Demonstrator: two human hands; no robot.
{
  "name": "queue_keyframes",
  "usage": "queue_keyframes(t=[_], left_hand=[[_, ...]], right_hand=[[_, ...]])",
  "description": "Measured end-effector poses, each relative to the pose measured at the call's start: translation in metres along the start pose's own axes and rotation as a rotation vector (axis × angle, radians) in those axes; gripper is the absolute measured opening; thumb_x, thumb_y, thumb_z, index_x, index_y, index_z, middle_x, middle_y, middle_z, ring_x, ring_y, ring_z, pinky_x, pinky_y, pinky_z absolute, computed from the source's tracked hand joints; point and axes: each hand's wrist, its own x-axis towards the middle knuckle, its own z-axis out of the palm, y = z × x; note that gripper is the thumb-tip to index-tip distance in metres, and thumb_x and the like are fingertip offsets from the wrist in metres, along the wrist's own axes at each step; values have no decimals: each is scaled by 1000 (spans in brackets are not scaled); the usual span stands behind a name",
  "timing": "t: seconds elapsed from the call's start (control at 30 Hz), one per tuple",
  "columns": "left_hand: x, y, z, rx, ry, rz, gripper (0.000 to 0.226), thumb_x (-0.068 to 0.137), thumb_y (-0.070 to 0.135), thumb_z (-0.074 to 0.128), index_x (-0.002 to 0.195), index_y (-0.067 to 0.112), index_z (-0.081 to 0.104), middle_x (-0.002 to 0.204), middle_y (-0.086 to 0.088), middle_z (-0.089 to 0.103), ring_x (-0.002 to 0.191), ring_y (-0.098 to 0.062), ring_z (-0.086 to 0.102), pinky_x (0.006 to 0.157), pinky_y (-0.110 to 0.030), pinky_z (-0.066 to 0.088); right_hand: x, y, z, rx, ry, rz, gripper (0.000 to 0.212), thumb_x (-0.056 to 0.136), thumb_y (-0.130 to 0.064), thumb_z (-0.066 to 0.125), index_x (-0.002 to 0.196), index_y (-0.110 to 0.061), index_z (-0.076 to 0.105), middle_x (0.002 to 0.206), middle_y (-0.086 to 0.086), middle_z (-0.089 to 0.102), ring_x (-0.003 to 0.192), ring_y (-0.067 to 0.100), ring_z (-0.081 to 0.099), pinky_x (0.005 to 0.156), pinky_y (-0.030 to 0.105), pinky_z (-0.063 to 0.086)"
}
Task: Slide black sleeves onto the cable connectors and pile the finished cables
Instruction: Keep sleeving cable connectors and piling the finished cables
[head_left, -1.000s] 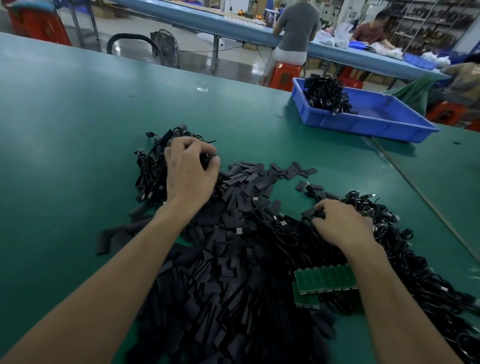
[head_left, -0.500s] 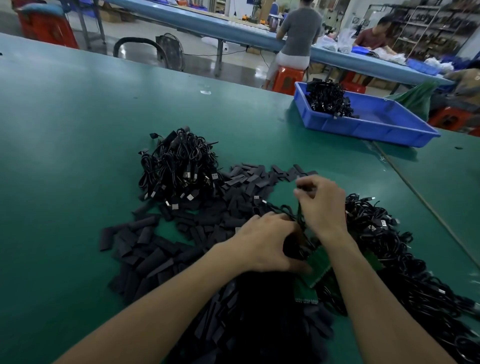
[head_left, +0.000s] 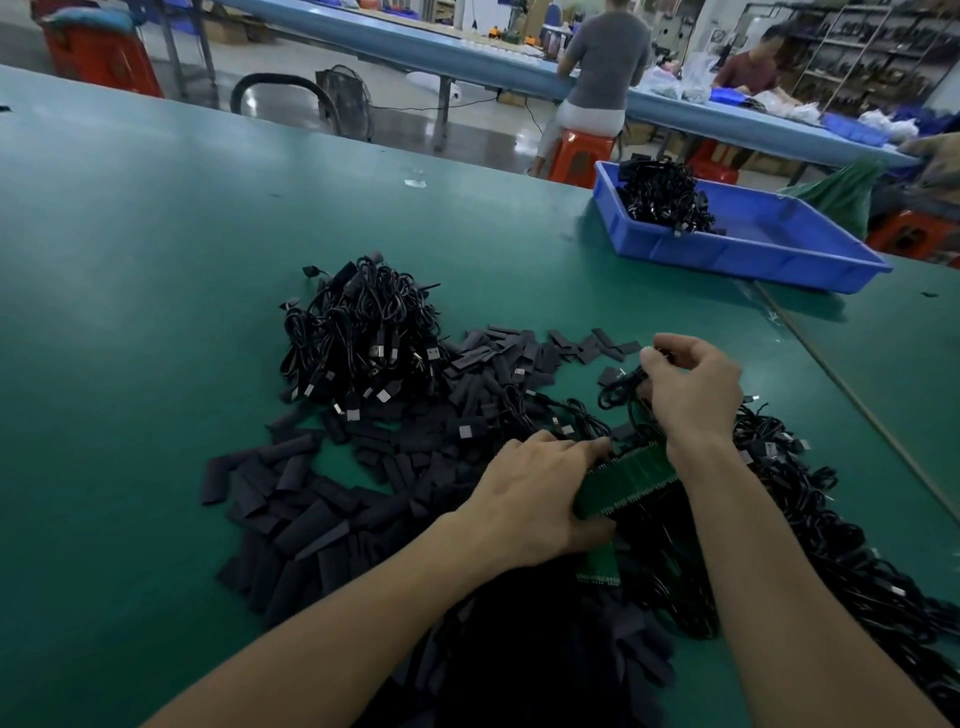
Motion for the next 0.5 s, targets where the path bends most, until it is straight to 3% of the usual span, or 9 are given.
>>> queue_keyframes(t=[0.1,0.2,0.27,0.3,0.37,0.43,0.5], left_hand=[[3,-7,-7,-180,54,-8,68,91,55,50,149,21,44,132,-3,62,119,-20,56,97,-36,50],[9,-15,-13,-425,153,-65,46,100,51,45,110,14,70,88,-6,73,73,-18,65,61,-35,52],[13,-23,-13,-538,185,-117,43,103,45,49,92,9,69,76,-9,71,66,-26,65,59,-45,52],[14,-26,-13,-608,186,-142,40,102,43,52,90,9,70,76,-8,71,66,-26,66,61,-45,54],[12,-29,-10,-751,207,-202,34,100,44,56,86,15,69,73,-3,73,61,-15,68,53,-32,52],[11,-29,-8,-871,237,-260,27,98,42,60,83,20,65,71,0,74,58,-9,68,51,-19,46],[11,-31,-5,-924,279,-270,22,97,37,64,83,20,66,71,0,73,58,-7,64,55,-19,45]], right_hand=[[-5,-6,-10,-261,-181,-239,21,94,-27,69,113,-19,73,110,2,70,100,19,65,93,39,54],[-13,-21,-20,-184,-558,-338,28,90,-47,65,96,-22,77,87,-9,75,89,12,69,84,27,53],[-17,-26,-24,-197,-814,-364,37,81,-58,64,92,-25,79,84,-6,76,85,12,71,80,24,54],[-17,-26,-25,-216,-900,-366,32,80,-54,70,93,-26,79,86,-7,77,84,11,72,80,24,55],[-15,-22,-24,-282,-981,-383,21,79,-35,82,97,-26,78,89,-8,77,85,9,72,82,25,57],[-12,-14,-22,-346,-935,-420,17,79,-22,84,94,-24,77,87,-7,76,84,7,71,85,31,56],[-13,-6,-19,-350,-879,-429,11,81,-17,82,90,-22,76,83,-5,75,82,9,70,84,39,55]])
